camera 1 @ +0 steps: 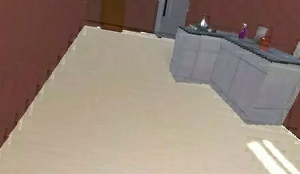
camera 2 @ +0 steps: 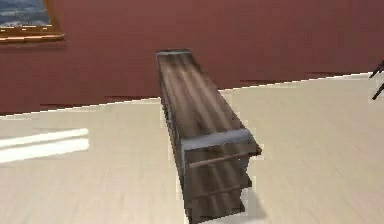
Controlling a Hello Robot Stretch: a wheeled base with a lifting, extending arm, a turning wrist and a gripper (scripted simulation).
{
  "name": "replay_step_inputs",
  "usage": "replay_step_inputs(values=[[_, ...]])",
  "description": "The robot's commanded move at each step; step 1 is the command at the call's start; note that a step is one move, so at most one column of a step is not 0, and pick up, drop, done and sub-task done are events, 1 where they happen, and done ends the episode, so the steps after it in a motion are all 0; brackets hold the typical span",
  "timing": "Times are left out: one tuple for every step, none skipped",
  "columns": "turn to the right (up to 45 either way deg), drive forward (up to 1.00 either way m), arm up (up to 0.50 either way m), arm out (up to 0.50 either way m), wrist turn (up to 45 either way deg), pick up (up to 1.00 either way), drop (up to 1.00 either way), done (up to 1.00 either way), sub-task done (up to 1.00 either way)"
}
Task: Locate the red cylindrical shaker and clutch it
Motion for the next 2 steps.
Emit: replay_step_inputs(values=[[0.0, 0.1, 0.0, 0.0, 0.0, 0.0, 0.0, 0.0, 0.0], [27.0, 0.0, 0.0, 0.0, 0.0, 0.0, 0.0, 0.0, 0.0]])
